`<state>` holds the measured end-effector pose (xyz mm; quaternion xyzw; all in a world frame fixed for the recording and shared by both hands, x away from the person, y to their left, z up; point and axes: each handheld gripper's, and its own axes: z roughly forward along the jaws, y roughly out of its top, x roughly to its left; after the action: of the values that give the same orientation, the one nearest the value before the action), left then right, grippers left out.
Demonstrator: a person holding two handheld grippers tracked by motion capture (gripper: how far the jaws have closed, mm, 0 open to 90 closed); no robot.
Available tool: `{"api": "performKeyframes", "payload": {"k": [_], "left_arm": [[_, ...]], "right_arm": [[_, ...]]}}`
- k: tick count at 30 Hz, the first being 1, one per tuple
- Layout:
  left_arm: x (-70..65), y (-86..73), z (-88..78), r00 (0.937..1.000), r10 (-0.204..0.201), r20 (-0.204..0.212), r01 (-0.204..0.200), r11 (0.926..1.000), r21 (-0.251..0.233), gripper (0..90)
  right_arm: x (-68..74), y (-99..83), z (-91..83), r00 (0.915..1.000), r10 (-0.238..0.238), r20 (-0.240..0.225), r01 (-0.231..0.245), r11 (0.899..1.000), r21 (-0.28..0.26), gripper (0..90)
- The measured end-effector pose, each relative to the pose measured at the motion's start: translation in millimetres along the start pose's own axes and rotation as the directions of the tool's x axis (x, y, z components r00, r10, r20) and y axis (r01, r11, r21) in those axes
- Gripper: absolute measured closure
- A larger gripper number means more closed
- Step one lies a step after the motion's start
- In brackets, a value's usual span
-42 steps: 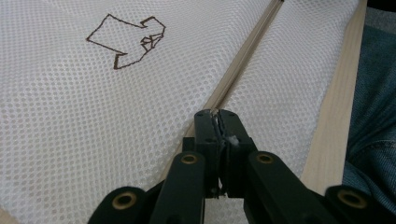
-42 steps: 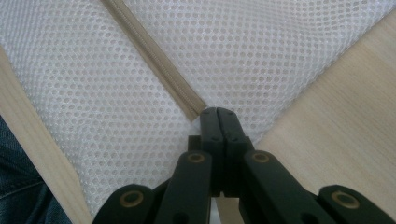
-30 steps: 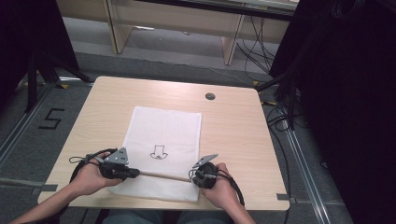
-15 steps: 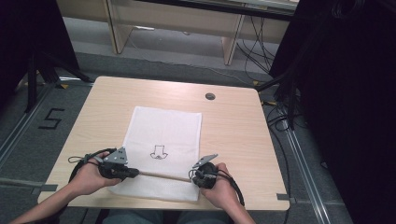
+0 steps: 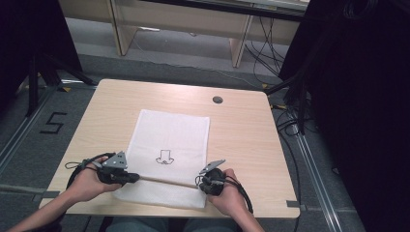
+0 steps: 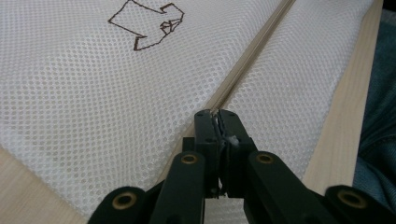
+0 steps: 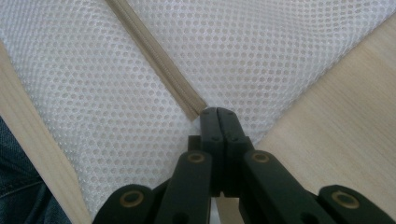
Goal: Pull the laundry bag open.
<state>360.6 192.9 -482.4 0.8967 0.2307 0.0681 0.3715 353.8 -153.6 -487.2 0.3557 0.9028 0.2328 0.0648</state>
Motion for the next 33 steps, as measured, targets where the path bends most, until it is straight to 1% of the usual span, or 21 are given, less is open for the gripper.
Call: {"api": "performKeyframes", "payload": {"k": [1, 2, 3, 9, 10, 13, 14, 15, 16, 17, 18, 20, 21, 23, 26, 28, 29, 30, 31, 32, 33], "left_arm": [[0.6, 0.1, -0.5, 1.0, 0.007, 0.0, -0.007, 1.0, 0.007, 87.2], [0.2, -0.2, 0.2, 1.0, -0.007, 0.004, 0.007, 0.9999, -0.008, 87.2], [-0.7, -0.8, 0.1, 0.9995, -0.031, 0.004, 0.031, 0.9995, -0.007, 87.2], [-0.6, -1.0, -0.4, 0.9994, -0.035, 0.005, 0.035, 0.9993, -0.011, 87.2], [1.2, -1.3, -1.6, 0.9999, -0.007, -0.012, 0.008, 0.9999, 0.015, 87.2], [3.3, -5.0, -3.9, 0.9994, -0.033, -0.013, 0.033, 0.9994, 0.001, 87.2], [5.3, -6.4, -5.6, 0.9995, -0.024, -0.02, 0.024, 0.9996, 0.016, 87.2], [4.5, -7.6, -5.5, 0.999, -0.044, -0.014, 0.044, 0.999, 0.0, 87.2], [5.2, -8.4, -6.5, 0.9989, -0.04, -0.022, 0.04, 0.9992, 0.008, 87.2], [5.6, -8.7, -7.0, 0.9992, -0.036, -0.016, 0.037, 0.9993, 0.009, 87.2], [4.4, -8.8, -6.6, 0.9988, -0.047, -0.016, 0.047, 0.9989, 0.0, 87.2], [4.7, -8.5, -6.3, 0.9991, -0.038, -0.02, 0.038, 0.9993, 0.006, 87.2], [4.8, -8.6, -6.5, 0.9991, -0.038, -0.022, 0.038, 0.9993, 0.007, 87.2], [4.0, -8.9, -6.4, 0.9985, -0.053, -0.012, 0.053, 0.9986, -0.004, 87.2], [4.0, -8.9, -6.5, 0.9985, -0.054, -0.012, 0.054, 0.9986, -0.002, 87.2], [6.2, -8.6, -8.6, 0.9996, -0.013, -0.025, 0.013, 0.9996, 0.024, 87.2], [4.8, -9.8, -8.0, 0.9984, -0.047, -0.031, 0.047, 0.9988, 0.012, 87.2], [6.1, -11.0, -9.2, 0.9984, -0.05, -0.026, 0.051, 0.9987, 0.009, 87.2], [7.8, -12.4, -11.2, 0.9986, -0.046, -0.026, 0.046, 0.9987, 0.02, 87.2], [7.0, -14.2, -11.7, 0.9976, -0.063, -0.031, 0.063, 0.998, 0.009, 87.2], [7.6, -15.4, -12.2, 0.9974, -0.066, -0.029, 0.066, 0.9978, 0.001, 87.2]], "right_arm": [[0.0, 0.0, 0.0, 1.0, 0.0, 0.0, 0.0, 1.0, 0.0, 90.0], [0.0, -0.1, 0.1, 1.0, 0.001, 0.0, -0.001, 1.0, -0.002, 90.0], [-0.1, -0.1, 0.1, 1.0, 0.0, -0.001, 0.0, 1.0, -0.001, 90.0], [-0.6, 0.0, 0.4, 1.0, -0.006, -0.003, 0.006, 1.0, -0.003, 90.0], [-0.2, -0.1, 0.1, 1.0, 0.0, -0.002, 0.0, 1.0, -0.002, 90.0], [-0.8, 0.0, 0.3, 1.0, -0.008, -0.004, 0.008, 1.0, -0.004, 90.0], [-0.2, -0.1, 0.1, 1.0, -0.001, -0.001, 0.001, 1.0, -0.002, 90.0], [-0.3, 0.0, 0.0, 1.0, -0.001, -0.002, 0.001, 1.0, 0.0, 90.0], [-0.4, 0.0, 0.0, 1.0, 0.0, -0.002, 0.0, 1.0, 0.0, 90.0], [-0.4, 0.0, 0.0, 1.0, -0.001, -0.003, 0.001, 1.0, -0.001, 90.0], [-0.3, 0.1, 0.0, 1.0, -0.001, -0.002, 0.001, 1.0, 0.0, 90.0], [-0.8, 0.2, 0.3, 0.9999, -0.01, 0.002, 0.01, 1.0, -0.004, 90.0], [0.0, 0.1, -0.1, 1.0, 0.002, -0.002, -0.002, 1.0, 0.002, 90.0], [-0.3, 0.1, 0.0, 1.0, -0.001, -0.001, 0.001, 1.0, 0.0, 90.0], [-0.3, 0.0, 0.0, 1.0, 0.0, -0.002, 0.0, 1.0, 0.0, 90.0], [-0.2, 0.0, 0.2, 1.0, -0.001, -0.001, 0.001, 1.0, -0.002, 90.0], [-0.2, 0.0, 0.0, 1.0, -0.001, -0.001, 0.001, 1.0, 0.0, 90.0], [0.0, 0.0, 0.0, 1.0, 0.0, 0.0, 0.0, 1.0, 0.0, 90.0], [-0.1, 0.0, 0.0, 1.0, 0.0, -0.001, 0.0, 1.0, 0.0, 90.0], [-0.2, -0.1, 0.1, 1.0, -0.001, -0.001, 0.001, 1.0, -0.002, 90.0], [-0.4, 0.0, 0.0, 1.0, -0.001, -0.003, 0.001, 1.0, 0.0, 90.0]]}}
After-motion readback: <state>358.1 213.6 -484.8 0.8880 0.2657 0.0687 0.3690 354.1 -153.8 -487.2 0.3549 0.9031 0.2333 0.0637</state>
